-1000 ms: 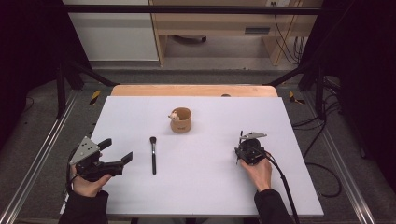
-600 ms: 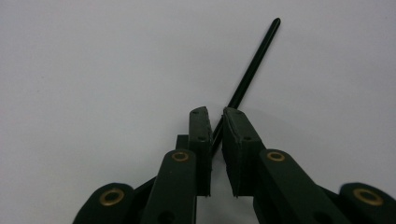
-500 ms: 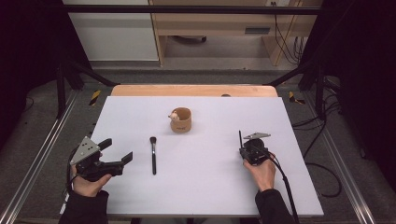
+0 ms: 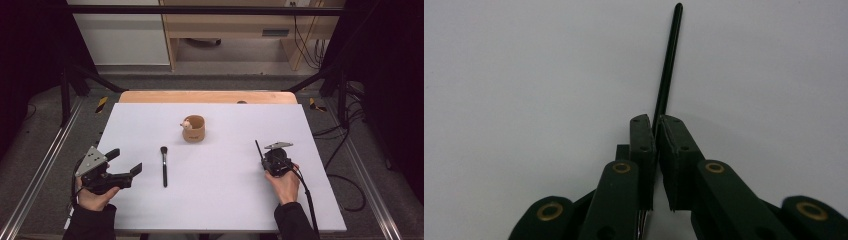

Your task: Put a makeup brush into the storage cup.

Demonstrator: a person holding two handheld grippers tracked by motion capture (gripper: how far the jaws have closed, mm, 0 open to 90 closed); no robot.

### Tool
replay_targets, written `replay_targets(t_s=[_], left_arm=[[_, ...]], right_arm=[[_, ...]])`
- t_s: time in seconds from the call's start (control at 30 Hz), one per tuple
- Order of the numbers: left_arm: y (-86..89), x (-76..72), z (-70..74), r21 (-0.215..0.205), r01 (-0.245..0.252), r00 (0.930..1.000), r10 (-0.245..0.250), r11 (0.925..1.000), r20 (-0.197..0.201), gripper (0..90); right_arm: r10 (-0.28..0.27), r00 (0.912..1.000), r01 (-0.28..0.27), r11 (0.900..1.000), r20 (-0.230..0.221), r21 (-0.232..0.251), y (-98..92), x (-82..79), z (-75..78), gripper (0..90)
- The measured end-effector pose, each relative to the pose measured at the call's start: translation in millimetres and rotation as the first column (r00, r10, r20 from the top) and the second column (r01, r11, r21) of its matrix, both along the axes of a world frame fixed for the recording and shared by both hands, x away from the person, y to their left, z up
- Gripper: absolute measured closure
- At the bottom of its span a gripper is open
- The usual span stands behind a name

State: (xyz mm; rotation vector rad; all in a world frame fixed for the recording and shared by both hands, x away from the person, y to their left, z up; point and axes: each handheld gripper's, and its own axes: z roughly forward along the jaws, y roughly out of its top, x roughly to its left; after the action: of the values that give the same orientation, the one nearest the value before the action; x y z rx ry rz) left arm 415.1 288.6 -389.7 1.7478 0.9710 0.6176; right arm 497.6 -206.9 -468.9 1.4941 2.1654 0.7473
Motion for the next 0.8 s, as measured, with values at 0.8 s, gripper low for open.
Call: replay_targets(t_s=[0.8], left_arm=[[0.9, 1.0, -0.6, 0.001, -0.003, 1.0, 0.003, 1.0, -0.003, 5.9]], right_arm=[[0.028, 0.9994, -0.029, 0.999, 0.021, 0.043, 1.4, 22.5, -3.2, 77.6]])
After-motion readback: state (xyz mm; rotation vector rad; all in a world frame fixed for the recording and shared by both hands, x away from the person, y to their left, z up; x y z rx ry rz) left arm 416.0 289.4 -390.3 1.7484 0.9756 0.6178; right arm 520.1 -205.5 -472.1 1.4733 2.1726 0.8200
